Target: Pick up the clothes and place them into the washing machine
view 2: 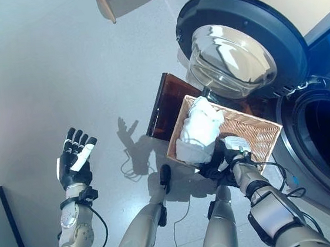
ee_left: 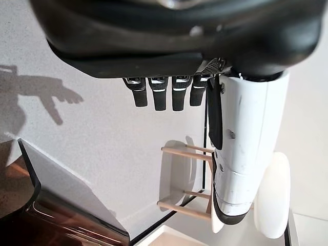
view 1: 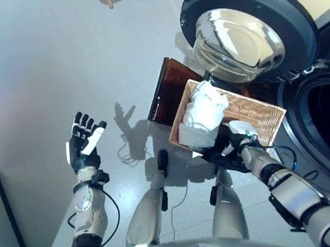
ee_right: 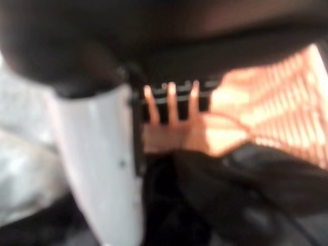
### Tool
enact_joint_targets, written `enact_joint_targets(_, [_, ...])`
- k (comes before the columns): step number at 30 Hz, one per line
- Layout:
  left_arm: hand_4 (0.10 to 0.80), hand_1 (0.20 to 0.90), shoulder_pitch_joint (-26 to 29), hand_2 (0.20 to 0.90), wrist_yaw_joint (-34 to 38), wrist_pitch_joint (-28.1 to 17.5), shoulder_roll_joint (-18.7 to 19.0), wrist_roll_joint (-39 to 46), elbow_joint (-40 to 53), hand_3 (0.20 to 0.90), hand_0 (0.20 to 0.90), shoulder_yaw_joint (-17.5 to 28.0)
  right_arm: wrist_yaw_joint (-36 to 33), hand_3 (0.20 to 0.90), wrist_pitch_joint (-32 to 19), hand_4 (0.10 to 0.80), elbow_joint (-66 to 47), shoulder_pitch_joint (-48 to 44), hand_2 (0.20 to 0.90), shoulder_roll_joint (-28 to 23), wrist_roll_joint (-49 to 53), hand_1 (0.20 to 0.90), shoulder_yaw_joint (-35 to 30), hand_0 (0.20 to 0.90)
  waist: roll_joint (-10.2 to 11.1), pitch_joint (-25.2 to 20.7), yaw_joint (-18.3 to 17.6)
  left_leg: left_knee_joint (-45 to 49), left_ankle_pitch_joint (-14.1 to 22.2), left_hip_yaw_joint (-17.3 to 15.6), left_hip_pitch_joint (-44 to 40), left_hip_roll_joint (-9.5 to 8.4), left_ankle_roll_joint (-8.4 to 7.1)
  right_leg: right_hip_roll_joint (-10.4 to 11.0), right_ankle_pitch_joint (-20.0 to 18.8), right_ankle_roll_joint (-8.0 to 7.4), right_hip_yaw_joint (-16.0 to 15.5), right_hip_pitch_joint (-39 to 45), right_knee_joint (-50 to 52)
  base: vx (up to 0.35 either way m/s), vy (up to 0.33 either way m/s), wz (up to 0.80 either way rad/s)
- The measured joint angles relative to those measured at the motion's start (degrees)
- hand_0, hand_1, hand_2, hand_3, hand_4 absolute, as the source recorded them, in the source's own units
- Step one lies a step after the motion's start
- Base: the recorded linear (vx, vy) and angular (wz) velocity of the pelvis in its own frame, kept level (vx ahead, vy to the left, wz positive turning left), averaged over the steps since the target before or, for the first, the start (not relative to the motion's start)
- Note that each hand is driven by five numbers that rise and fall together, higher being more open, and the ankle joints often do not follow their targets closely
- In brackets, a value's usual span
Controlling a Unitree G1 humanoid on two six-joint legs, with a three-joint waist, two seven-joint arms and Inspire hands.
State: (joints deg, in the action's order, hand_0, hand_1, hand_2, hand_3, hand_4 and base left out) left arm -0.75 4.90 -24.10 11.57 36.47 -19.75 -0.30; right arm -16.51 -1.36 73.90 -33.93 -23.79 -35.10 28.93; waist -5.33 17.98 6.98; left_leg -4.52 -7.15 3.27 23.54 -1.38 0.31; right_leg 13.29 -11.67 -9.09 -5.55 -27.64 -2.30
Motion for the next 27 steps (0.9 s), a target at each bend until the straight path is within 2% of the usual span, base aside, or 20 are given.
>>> enact_joint_targets(1, [0.8,0.9,0.0,0.9,0.0,0.0,0.0,-0.02,0.0,0.9,0.9,0.01,0.1,0.466,0.0,0.49,-0.01,-0.07,0.466,-0.03,0.22,0.466,-0.06,0.466,0.02,0.02,0.0,0.0,0.0,-0.01,0.0,0.03,0.0,-0.03,0.0,0.01,0.01,0.0,0.0,0.0,0.0,0.0])
enact_joint_targets(2, [0.8,0.9,0.01,0.9,0.02,0.0,0.01,-0.05,0.0,0.9,0.9,0.01,0.09,0.2,-0.02,0.3,-0.02,-0.09,0.2,-0.08,0.28,0.2,-0.15,0.2,0.06,0.04,0.02,0.0,0.01,-0.02,0.01,0.05,-0.02,-0.05,0.01,0.02,0.01,-0.03,0.0,0.0,0.0,0.0])
enact_joint_targets(27, [0.8,0.9,0.02,0.9,0.35,0.0,0.01,-0.82,0.0,0.9,0.9,0.25,-0.97,0.2,0.01,0.3,-0.69,-0.53,0.2,-0.79,0.26,0.2,-0.11,0.2,0.1,0.29,0.07,0.0,0.21,-0.49,0.51,0.57,-0.31,-0.59,0.14,0.34,0.2,-0.87,0.12,0.0,0.0,0.0])
